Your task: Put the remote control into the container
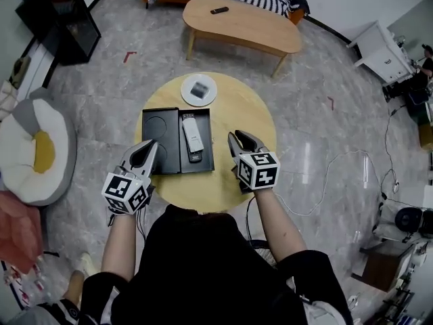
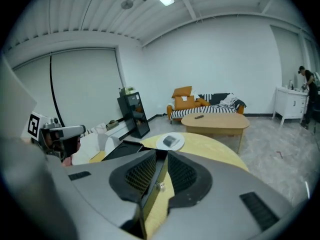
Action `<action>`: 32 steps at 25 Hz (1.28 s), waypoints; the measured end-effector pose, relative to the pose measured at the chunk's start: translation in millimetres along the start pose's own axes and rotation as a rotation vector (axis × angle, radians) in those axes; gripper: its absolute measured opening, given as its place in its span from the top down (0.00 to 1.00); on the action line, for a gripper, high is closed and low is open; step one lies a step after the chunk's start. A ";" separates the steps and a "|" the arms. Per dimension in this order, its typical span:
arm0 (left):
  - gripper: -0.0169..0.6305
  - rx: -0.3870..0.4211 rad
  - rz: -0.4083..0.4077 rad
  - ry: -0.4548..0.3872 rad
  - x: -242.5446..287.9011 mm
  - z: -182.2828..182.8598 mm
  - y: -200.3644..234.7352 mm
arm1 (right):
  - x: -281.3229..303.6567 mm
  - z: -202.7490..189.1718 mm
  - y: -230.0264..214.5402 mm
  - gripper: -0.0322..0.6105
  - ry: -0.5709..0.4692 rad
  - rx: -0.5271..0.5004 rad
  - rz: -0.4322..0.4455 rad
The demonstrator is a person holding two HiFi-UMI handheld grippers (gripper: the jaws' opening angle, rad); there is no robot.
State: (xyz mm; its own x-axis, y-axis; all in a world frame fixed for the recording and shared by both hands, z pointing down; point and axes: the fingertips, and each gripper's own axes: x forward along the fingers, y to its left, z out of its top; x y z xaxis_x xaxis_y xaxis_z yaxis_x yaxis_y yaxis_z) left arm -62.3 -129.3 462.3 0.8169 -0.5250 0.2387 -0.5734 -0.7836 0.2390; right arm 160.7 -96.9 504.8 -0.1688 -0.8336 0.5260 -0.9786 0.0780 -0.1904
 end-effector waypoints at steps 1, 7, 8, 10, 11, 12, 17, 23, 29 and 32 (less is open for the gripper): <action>0.96 0.007 -0.003 -0.006 2.9 2.0 -5.1 | -10.2 3.4 -7.8 0.83 -0.027 0.012 -0.008; 0.96 0.026 -0.047 -0.029 14.1 10.7 -46.8 | -66.0 10.5 -27.4 0.90 -0.148 0.051 0.007; 0.96 0.031 -0.055 -0.033 17.3 13.1 -55.9 | -74.6 10.8 -30.6 0.90 -0.162 0.053 0.011; 0.96 0.041 -0.065 -0.042 23.5 17.5 -71.6 | -89.4 11.4 -37.4 0.90 -0.186 0.060 0.015; 0.96 0.043 -0.068 -0.046 25.4 19.1 -78.1 | -95.7 11.4 -40.0 0.90 -0.196 0.065 0.019; 0.96 0.043 -0.070 -0.051 26.2 20.7 -84.2 | -101.5 10.6 -41.8 0.90 -0.203 0.071 0.025; 0.96 0.043 -0.084 -0.087 19.7 28.6 -113.4 | -130.9 -6.2 -44.7 0.91 -0.223 0.097 0.074; 0.96 0.060 -0.066 -0.101 3.9 35.8 -126.7 | -142.9 0.2 -41.6 0.91 -0.300 0.133 0.133; 0.96 0.072 -0.038 -0.092 -7.0 30.7 -124.7 | -144.0 14.7 -33.3 0.92 -0.343 0.073 0.123; 0.96 0.073 -0.024 -0.087 -8.9 26.6 -121.8 | -142.7 15.7 -32.0 0.94 -0.352 0.051 0.115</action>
State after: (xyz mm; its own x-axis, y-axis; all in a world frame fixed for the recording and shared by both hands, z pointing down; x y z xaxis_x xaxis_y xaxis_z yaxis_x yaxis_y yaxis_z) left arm 1.9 -37.9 406.0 0.8346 -0.5299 0.1504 -0.5499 -0.8170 0.1733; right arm 218.0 11.0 422.8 -0.2179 -0.9587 0.1830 -0.9469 0.1623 -0.2775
